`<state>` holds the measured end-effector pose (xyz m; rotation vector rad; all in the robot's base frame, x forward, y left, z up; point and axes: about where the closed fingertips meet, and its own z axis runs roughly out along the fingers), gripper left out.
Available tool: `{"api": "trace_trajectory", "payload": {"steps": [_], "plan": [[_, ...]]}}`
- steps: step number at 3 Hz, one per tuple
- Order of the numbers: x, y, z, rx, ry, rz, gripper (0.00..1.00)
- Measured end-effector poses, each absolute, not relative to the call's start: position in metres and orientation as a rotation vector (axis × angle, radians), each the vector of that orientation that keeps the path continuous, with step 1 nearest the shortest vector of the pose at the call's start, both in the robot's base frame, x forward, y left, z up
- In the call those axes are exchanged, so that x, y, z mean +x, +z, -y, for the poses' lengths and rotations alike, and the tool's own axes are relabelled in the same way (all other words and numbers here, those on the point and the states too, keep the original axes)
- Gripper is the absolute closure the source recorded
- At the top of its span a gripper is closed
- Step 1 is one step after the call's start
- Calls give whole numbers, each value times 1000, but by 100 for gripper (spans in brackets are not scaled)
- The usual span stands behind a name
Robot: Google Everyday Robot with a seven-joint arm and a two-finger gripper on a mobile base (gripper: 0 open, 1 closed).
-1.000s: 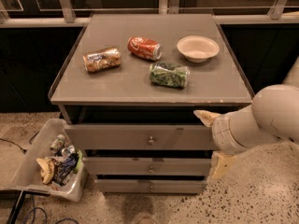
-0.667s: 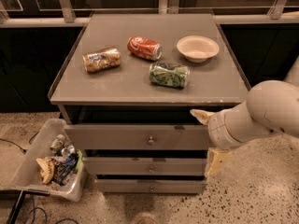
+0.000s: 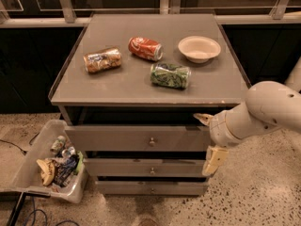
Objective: Open top drawer
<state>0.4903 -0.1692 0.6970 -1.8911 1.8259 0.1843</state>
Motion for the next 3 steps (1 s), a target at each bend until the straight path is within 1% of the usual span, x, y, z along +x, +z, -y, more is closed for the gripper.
{"api": "trace_trajectory", "payload": {"steps": [1,3], "plan": [[499,673,173,-1831,201,-1882,0],[528,641,171,-1769,142,-1928,0]]}}
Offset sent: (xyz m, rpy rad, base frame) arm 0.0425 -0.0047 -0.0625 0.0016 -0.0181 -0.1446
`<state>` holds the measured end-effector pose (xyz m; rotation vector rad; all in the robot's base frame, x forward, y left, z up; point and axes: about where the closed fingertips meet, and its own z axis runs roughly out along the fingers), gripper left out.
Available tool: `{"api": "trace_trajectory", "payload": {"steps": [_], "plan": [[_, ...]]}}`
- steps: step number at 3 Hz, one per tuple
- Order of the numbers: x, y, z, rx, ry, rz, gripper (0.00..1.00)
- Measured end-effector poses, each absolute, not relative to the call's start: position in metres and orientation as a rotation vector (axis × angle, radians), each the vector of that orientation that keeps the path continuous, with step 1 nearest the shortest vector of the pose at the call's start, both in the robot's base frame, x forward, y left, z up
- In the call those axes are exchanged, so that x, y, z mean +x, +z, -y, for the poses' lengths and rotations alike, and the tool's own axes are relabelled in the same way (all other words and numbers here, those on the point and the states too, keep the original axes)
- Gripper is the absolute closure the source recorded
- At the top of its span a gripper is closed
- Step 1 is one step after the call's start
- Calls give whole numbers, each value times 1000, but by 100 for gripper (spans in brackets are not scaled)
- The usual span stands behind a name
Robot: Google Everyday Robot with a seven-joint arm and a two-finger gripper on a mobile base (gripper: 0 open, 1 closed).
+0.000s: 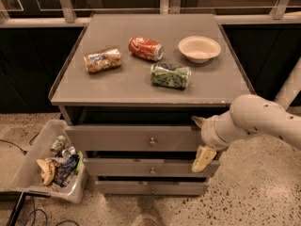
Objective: Open top drawer
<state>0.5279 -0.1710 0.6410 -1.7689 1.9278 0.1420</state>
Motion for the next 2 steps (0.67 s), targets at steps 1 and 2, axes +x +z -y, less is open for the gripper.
{"api": "trace_trajectory", "payload": {"steps": [1,2], "plan": [[537,626,173,-1754,132,-1957,0],[537,626,173,-1753,132,-1958,19]]}}
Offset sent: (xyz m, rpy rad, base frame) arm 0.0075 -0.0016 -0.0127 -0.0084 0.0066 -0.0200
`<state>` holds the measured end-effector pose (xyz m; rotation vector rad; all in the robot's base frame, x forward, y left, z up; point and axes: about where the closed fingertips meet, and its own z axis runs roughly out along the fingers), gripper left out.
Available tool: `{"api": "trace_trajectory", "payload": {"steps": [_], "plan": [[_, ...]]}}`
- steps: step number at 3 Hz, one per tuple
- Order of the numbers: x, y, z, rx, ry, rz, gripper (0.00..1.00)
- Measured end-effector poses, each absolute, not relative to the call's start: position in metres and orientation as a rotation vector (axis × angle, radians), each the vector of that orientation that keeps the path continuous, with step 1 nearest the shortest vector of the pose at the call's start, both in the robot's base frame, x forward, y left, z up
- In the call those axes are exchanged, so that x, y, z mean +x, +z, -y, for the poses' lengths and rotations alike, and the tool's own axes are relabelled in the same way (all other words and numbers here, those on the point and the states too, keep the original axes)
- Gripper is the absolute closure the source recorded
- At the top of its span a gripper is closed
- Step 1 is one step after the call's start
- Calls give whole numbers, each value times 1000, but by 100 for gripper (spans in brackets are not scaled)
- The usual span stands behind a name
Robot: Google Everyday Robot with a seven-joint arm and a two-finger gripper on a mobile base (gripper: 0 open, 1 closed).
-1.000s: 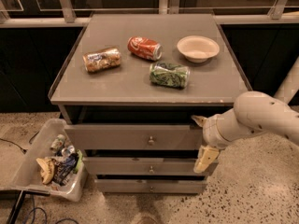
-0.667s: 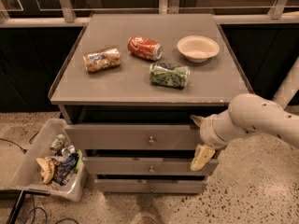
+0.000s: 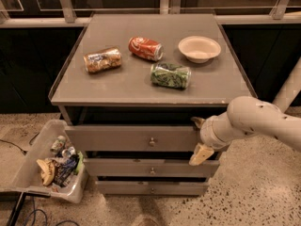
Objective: Open top drawer
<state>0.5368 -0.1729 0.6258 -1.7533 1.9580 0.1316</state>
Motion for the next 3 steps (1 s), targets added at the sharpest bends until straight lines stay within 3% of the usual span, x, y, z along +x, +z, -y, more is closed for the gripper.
{"api": "trace_trajectory", "payload": {"steps": [3], "plan": [[538,634,173,-1753,132,-1958,89]]}}
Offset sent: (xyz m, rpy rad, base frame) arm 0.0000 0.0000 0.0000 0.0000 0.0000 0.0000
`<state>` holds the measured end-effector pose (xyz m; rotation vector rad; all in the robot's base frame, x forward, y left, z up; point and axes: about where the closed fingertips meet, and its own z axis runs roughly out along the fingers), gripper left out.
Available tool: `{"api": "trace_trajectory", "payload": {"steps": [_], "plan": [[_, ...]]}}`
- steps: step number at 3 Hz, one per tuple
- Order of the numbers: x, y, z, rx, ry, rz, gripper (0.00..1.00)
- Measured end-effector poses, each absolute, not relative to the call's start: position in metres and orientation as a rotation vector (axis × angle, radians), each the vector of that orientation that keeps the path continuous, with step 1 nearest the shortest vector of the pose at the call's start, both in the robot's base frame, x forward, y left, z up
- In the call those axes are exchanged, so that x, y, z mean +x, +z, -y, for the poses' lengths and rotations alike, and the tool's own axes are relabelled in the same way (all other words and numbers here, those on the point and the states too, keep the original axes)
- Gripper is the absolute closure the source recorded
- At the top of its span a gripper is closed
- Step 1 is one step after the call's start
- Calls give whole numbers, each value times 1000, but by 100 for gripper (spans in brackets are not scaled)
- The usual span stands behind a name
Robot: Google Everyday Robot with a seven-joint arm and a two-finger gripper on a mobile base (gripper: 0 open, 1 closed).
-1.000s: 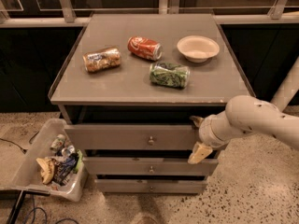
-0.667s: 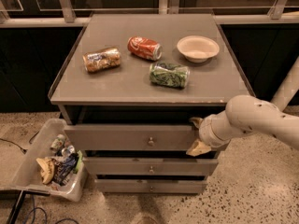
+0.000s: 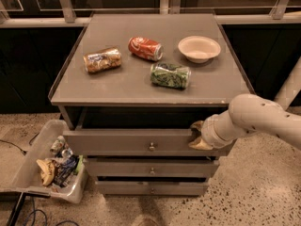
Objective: Open top drawer
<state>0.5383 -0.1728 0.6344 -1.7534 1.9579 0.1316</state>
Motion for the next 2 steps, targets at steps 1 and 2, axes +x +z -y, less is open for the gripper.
{"api": "trace_trajectory", "payload": {"steps": [1,2], "plan": [[538,638,173,-1753,132,-1958,100],[527,633,179,-1754,138,-1946,100]]}}
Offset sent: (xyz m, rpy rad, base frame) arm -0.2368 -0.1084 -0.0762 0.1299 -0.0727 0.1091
